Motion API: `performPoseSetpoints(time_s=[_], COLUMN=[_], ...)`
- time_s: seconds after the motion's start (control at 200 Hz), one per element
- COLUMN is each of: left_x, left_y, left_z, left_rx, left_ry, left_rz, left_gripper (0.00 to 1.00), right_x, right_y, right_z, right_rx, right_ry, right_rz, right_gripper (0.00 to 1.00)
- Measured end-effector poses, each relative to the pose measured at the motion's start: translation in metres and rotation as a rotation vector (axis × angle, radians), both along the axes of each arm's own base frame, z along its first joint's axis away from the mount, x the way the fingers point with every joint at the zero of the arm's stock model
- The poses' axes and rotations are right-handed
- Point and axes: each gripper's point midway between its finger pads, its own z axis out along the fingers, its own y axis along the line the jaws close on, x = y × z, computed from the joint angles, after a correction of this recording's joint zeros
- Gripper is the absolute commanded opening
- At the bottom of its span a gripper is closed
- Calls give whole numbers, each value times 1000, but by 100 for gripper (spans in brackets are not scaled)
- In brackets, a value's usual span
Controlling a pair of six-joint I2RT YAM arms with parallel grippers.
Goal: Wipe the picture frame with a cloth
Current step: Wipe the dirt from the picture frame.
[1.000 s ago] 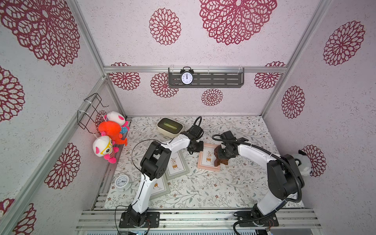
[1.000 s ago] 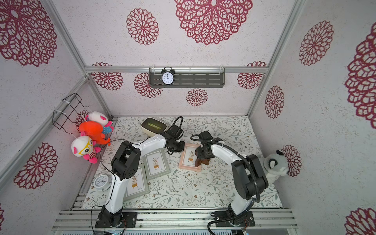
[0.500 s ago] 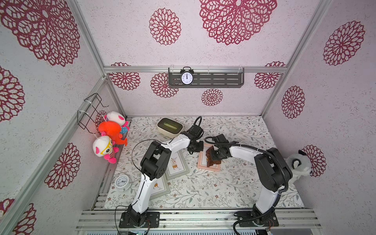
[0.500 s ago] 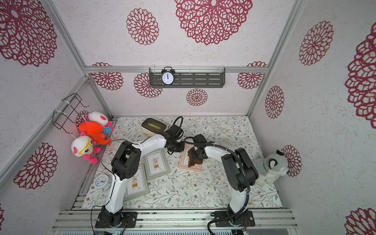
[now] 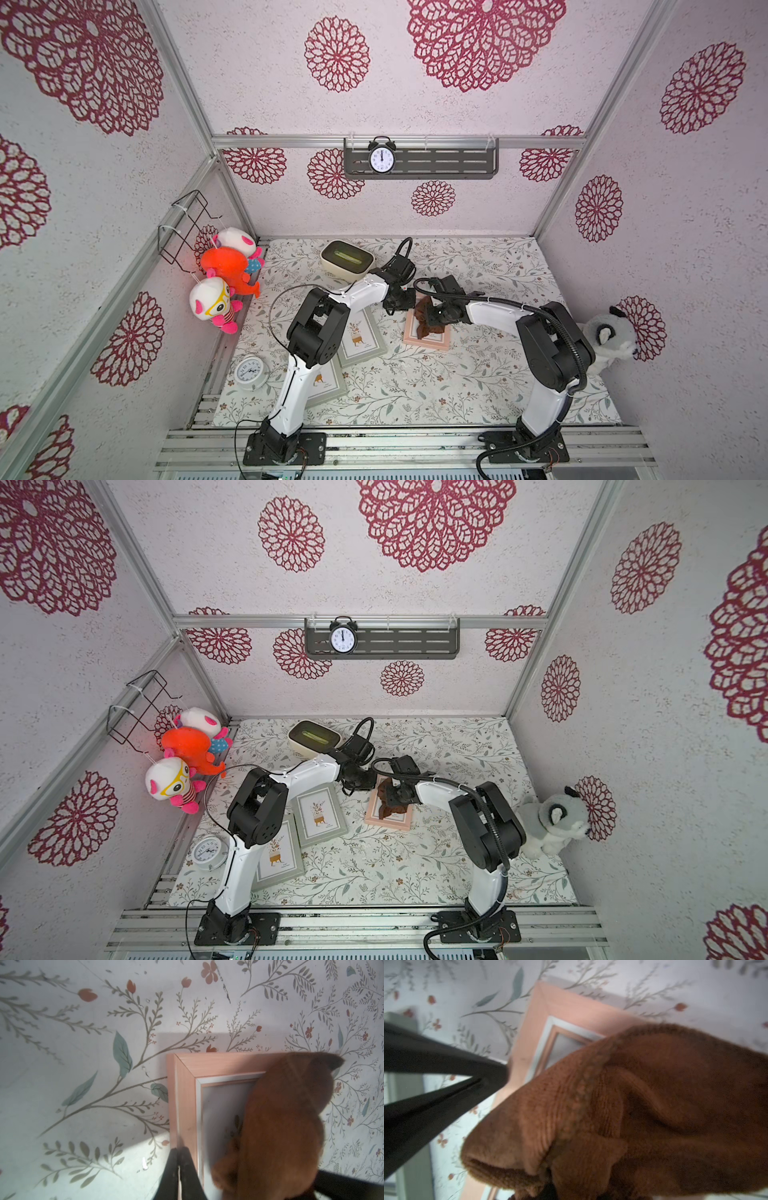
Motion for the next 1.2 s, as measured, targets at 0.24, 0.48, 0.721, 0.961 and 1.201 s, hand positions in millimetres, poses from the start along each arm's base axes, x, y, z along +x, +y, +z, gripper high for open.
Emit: performPoseSetpoints(time_s=[0.24, 0.48, 0.721, 0.961, 1.201], left_x=[0, 0, 0, 9, 23], left_y=[0, 0, 0, 0, 7], left_z=[0, 0, 0, 1, 2], left_rx=[0, 1, 1, 15, 48], left_ry=[1, 2, 3, -31, -94], left_rz=[0, 0, 0, 13, 46], left_gripper=[7, 7, 7, 7, 7], right_x=[-36, -60, -83, -86, -90], right_y=[-9, -62, -70, -45, -6], right_z=[8, 23, 8, 7, 9], right_rx=[-42, -145, -144, -123, -94], right_ry=[53, 142, 189, 184, 203], right_rz=[18, -43, -36, -14, 43], right_gripper=[0, 0, 0, 0, 0])
